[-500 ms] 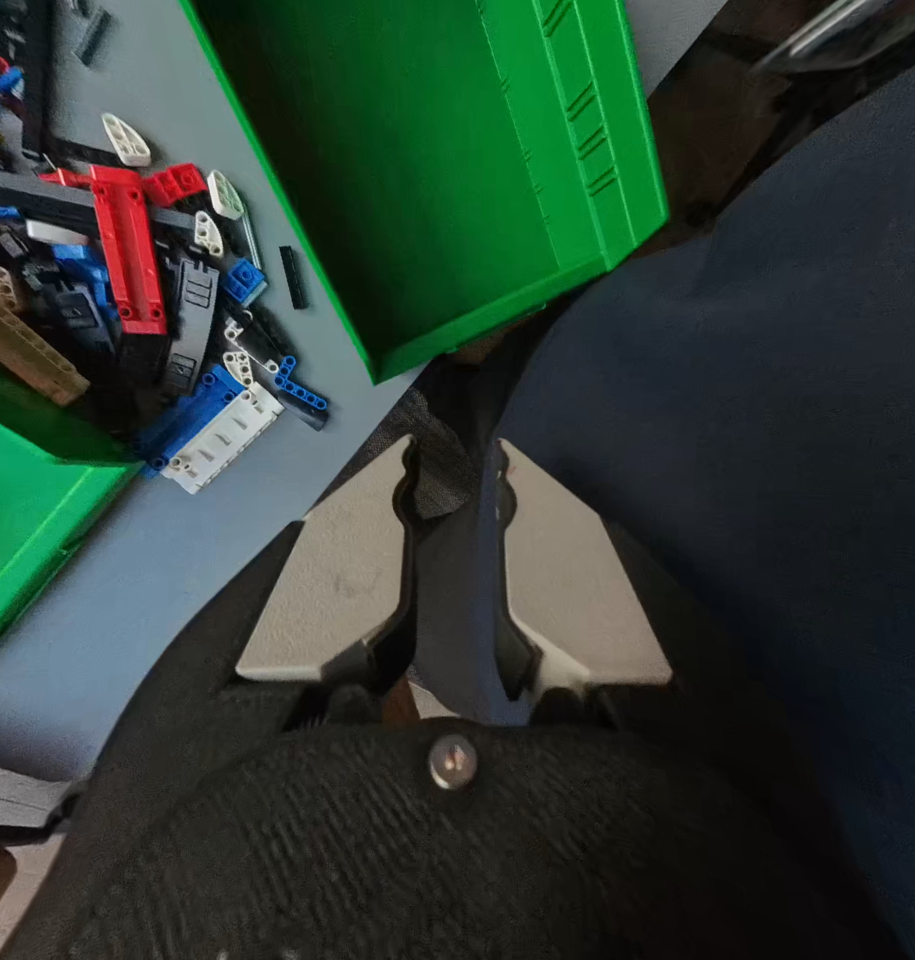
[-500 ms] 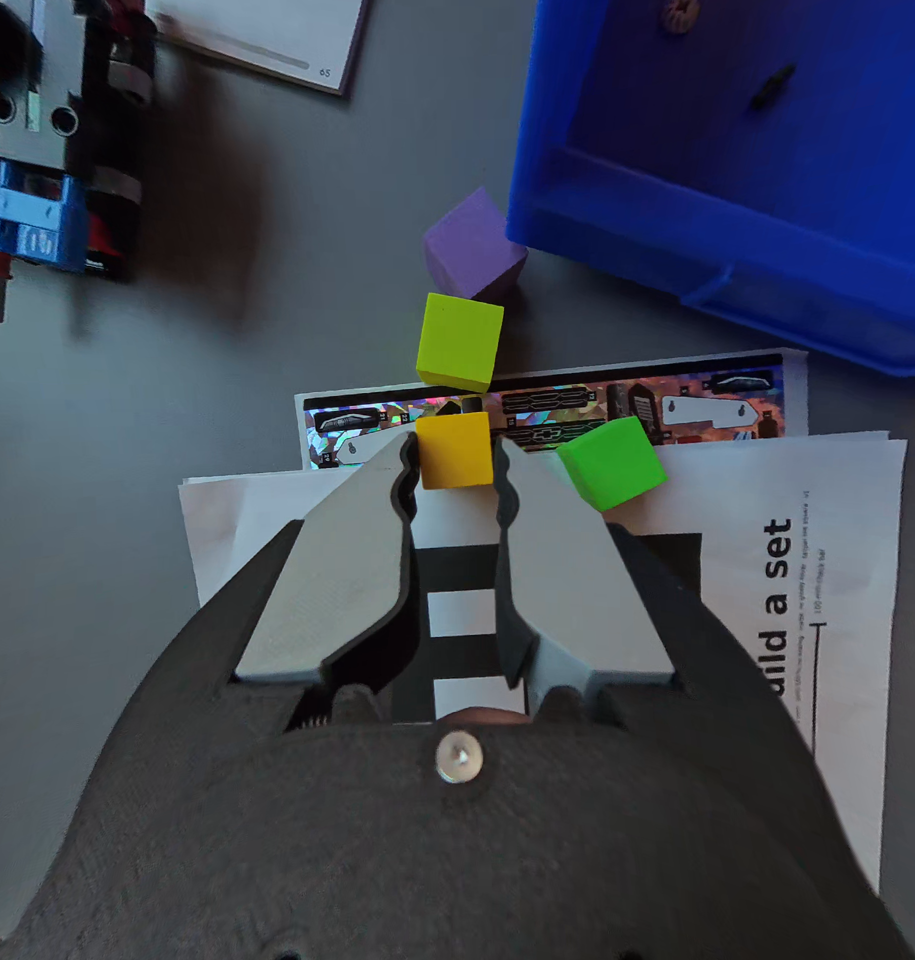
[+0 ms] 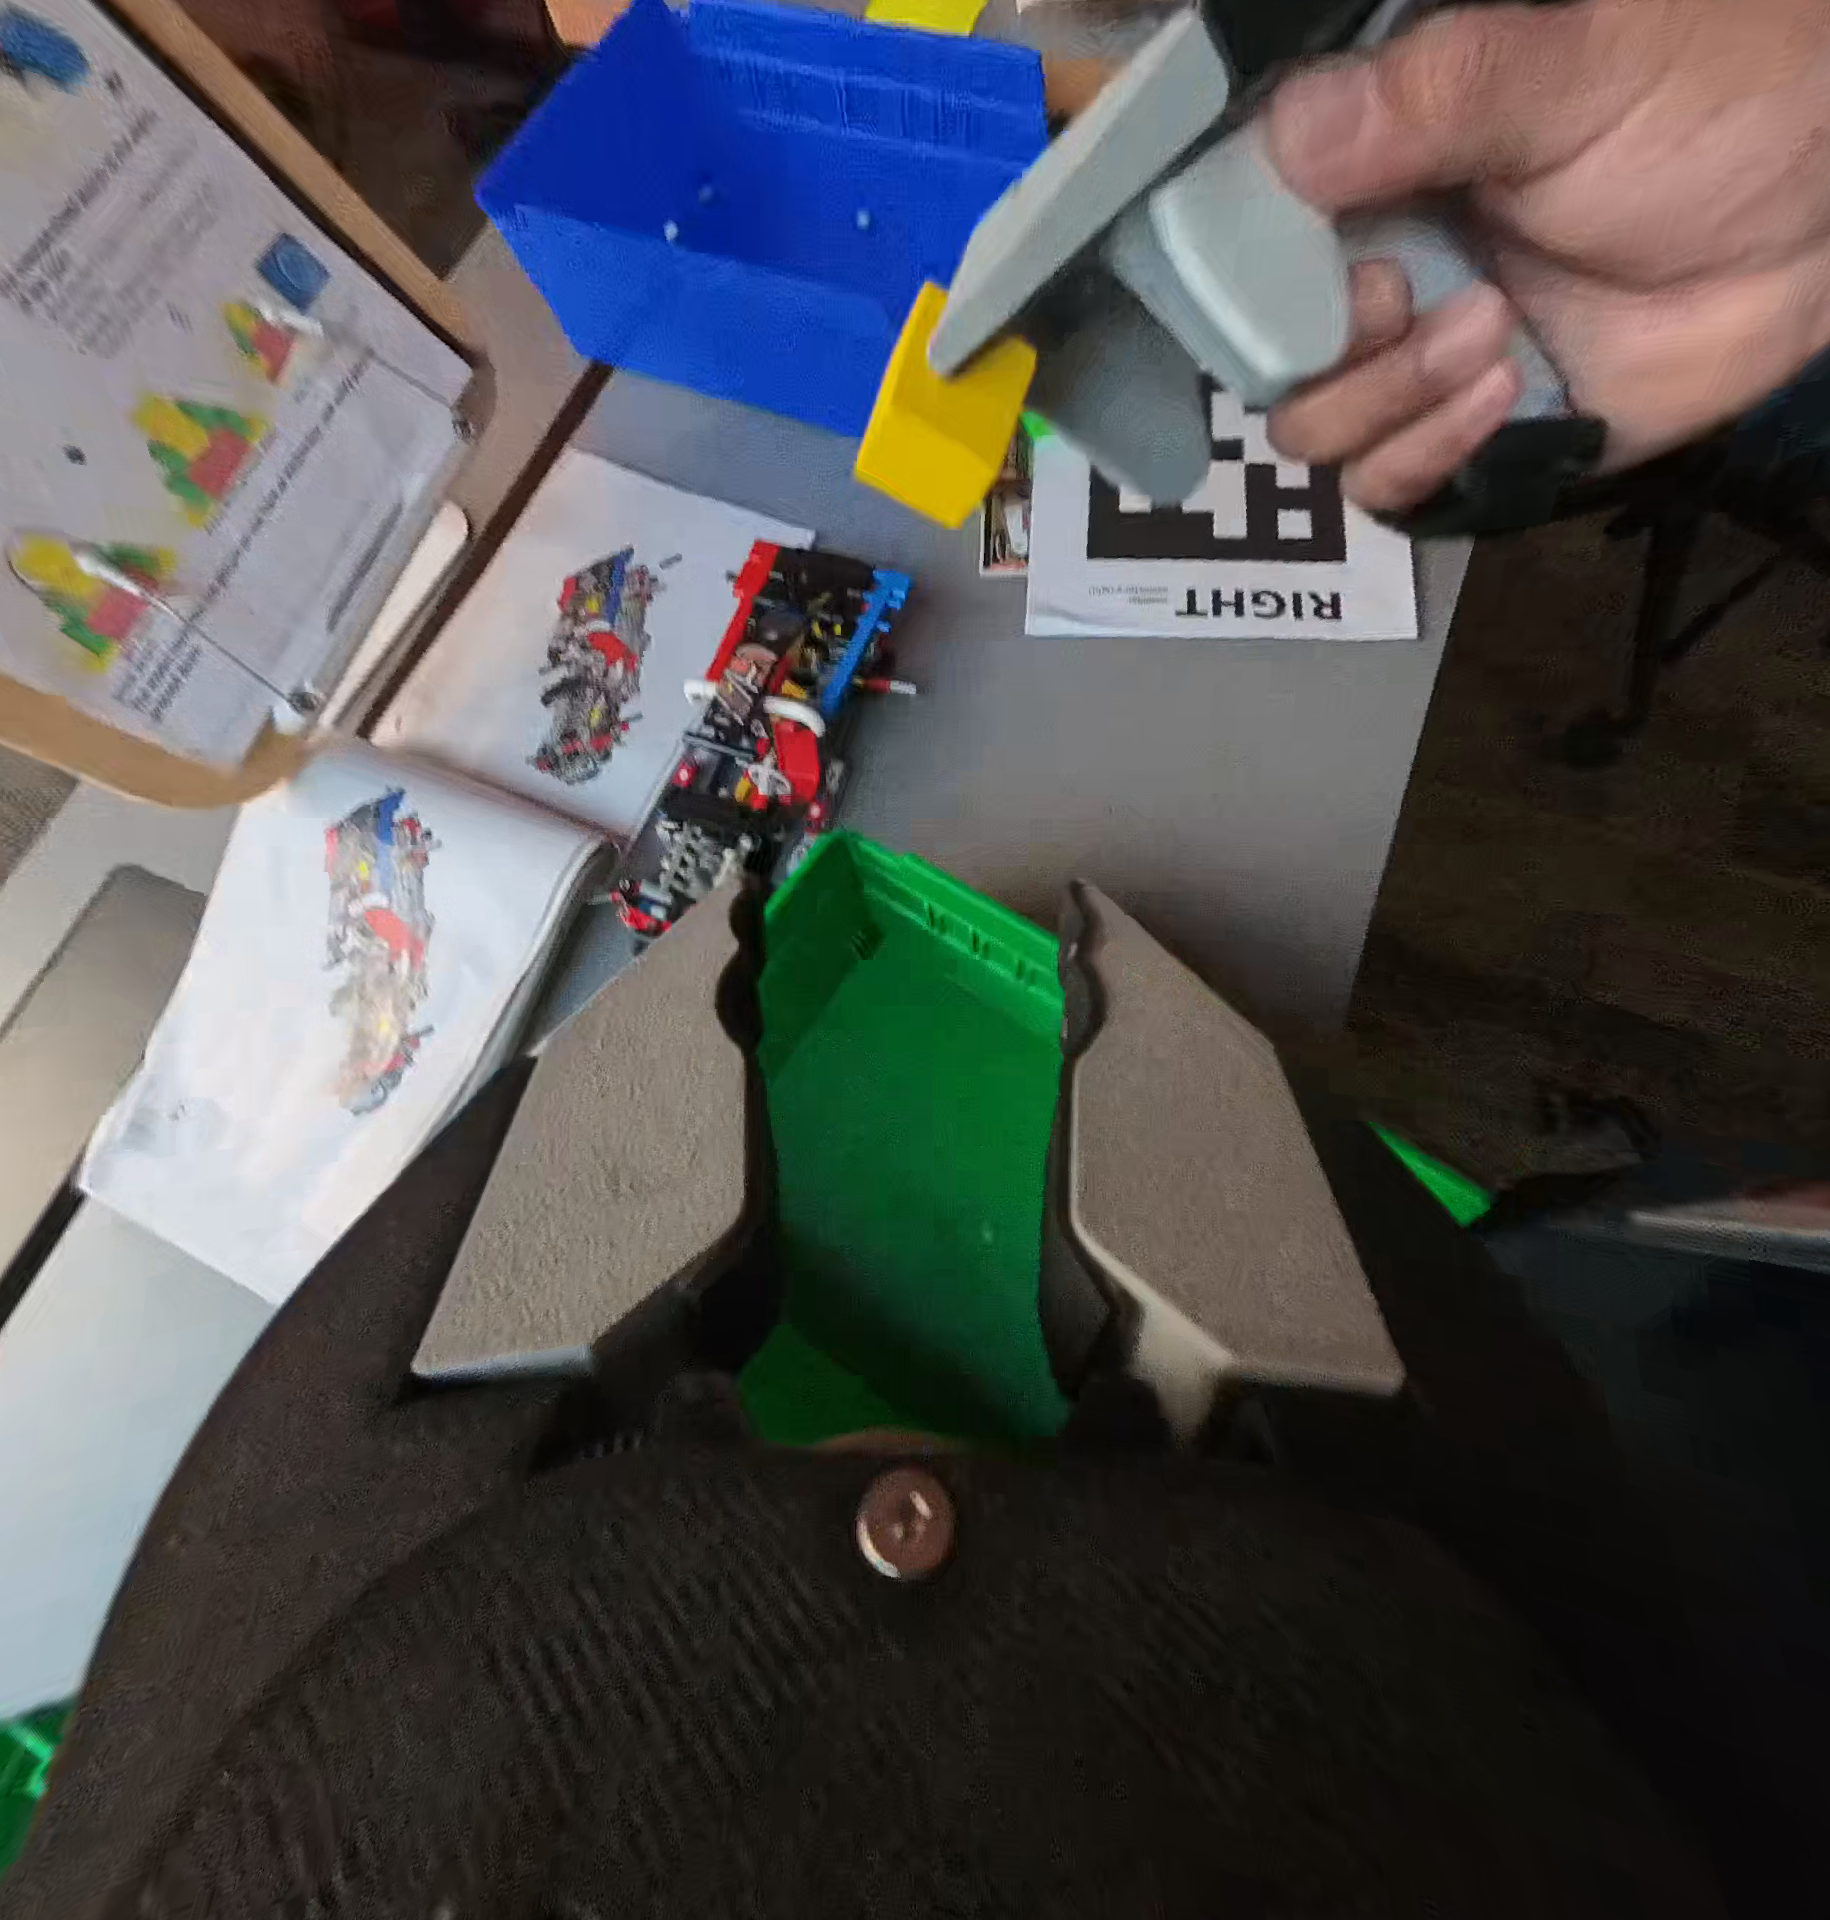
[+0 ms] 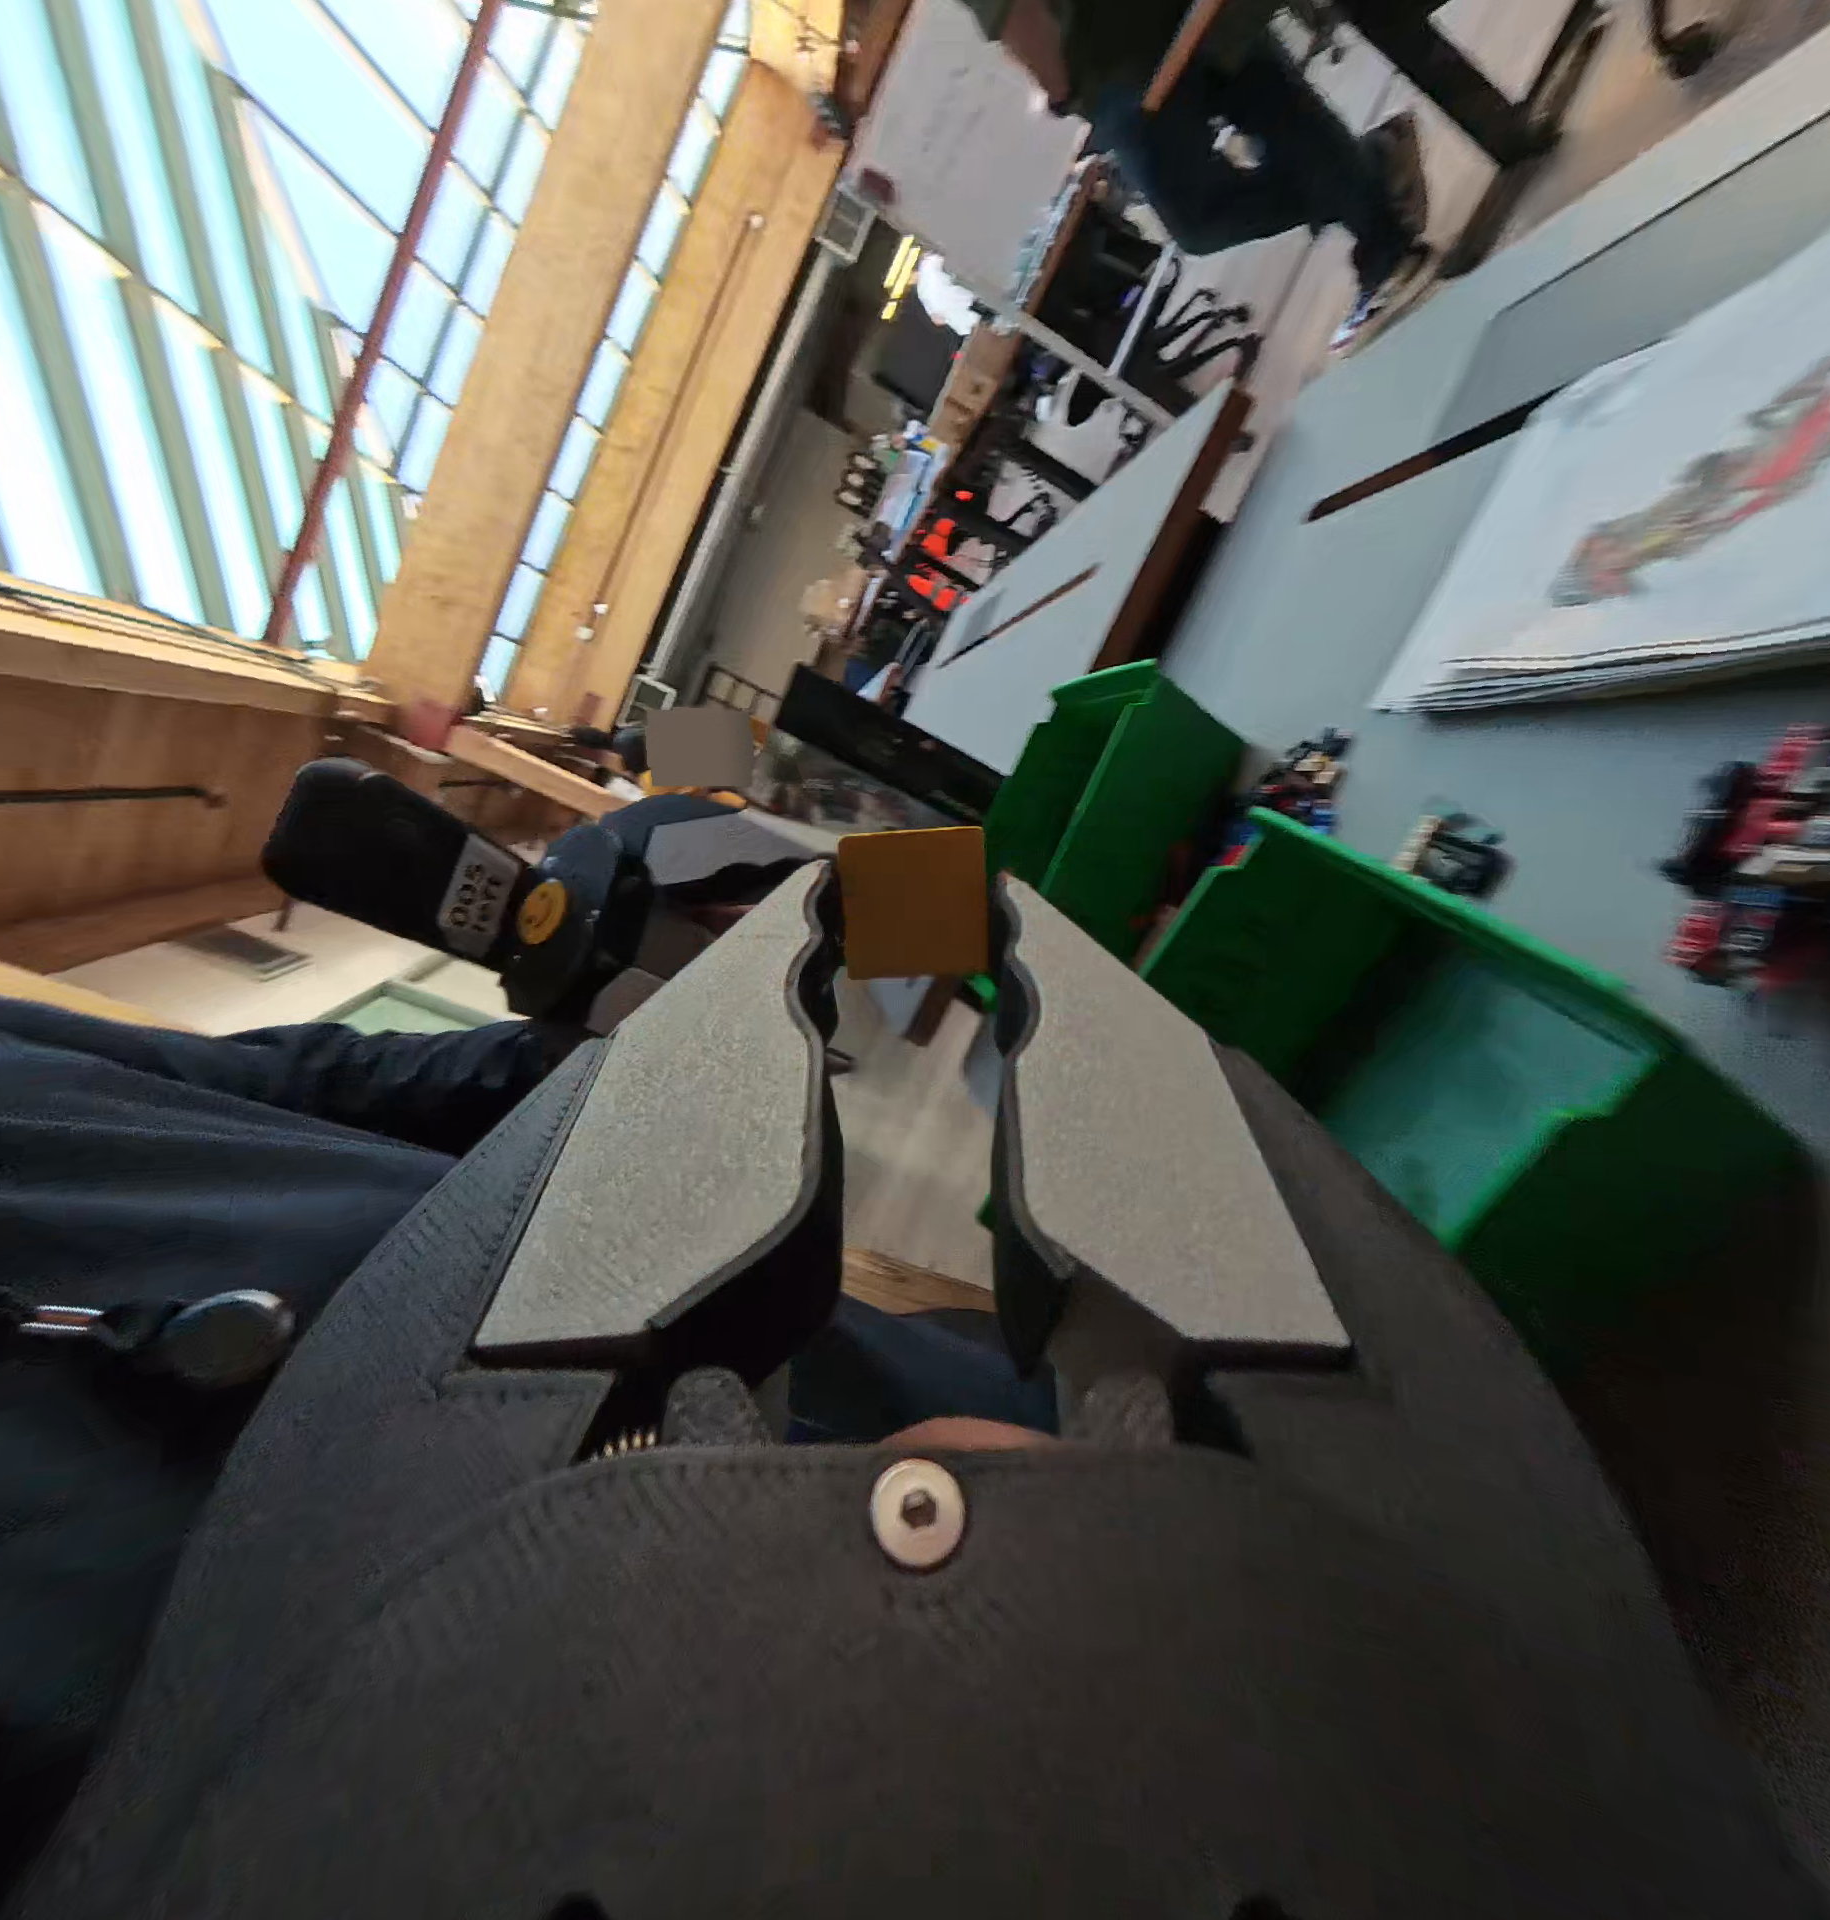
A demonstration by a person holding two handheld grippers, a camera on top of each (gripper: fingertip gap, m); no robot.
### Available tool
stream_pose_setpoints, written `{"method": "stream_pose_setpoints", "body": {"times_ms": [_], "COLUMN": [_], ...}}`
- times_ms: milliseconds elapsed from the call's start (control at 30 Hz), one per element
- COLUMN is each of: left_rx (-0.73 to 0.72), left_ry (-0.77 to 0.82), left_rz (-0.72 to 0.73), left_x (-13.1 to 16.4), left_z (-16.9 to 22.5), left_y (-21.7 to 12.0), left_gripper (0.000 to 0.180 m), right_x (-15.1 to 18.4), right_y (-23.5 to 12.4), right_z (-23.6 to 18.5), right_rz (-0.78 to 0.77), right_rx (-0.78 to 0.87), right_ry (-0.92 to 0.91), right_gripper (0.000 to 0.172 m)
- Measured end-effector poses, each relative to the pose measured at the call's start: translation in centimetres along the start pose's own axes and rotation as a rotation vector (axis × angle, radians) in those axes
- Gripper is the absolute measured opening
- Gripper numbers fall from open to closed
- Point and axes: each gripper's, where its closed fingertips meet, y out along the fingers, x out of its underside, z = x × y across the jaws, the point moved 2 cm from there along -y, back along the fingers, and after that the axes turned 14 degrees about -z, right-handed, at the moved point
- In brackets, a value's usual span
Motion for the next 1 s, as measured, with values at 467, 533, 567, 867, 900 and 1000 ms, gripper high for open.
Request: {"method": "stream_pose_setpoints", "body": {"times_ms": [467, 533, 567, 867, 900, 1000], "left_rx": [-0.167, -0.18, -0.185, -0.131, -0.12, -0.111], "left_ry": [0.313, 0.311, 0.304, 0.217, 0.192, 0.08], "left_rz": [0.203, 0.229, 0.234, 0.323, 0.333, 0.347], "left_x": [0.1, 1.4, 2.3, 12.2, 13.6, 17.9], "left_z": [-2.3, -3.0, -3.3, -7.8, -8.5, -11.6], "left_y": [-8.2, -9.5, -10.1, -19.2, -20.5, -25.0], "left_gripper": [0.027, 0.027, 0.027, 0.027, 0.026, 0.027], "right_x": [2.0, 2.1, 2.2, 3.6, 3.5, 3.0], "right_y": [13.1, 14.9, 15.9, 28.5, 29.9, 33.7], "right_z": [-9.6, -10.2, -10.4, -15.4, -16.1, -18.3], "right_rz": [-0.078, -0.086, -0.096, -0.204, -0.219, -0.232], "right_rx": [-0.322, -0.322, -0.305, -0.168, -0.148, -0.124], "right_ry": [0.159, 0.168, 0.161, 0.034, 0.001, -0.074], "right_gripper": [0.025, 0.025, 0.025, 0.024, 0.023, 0.018]}}
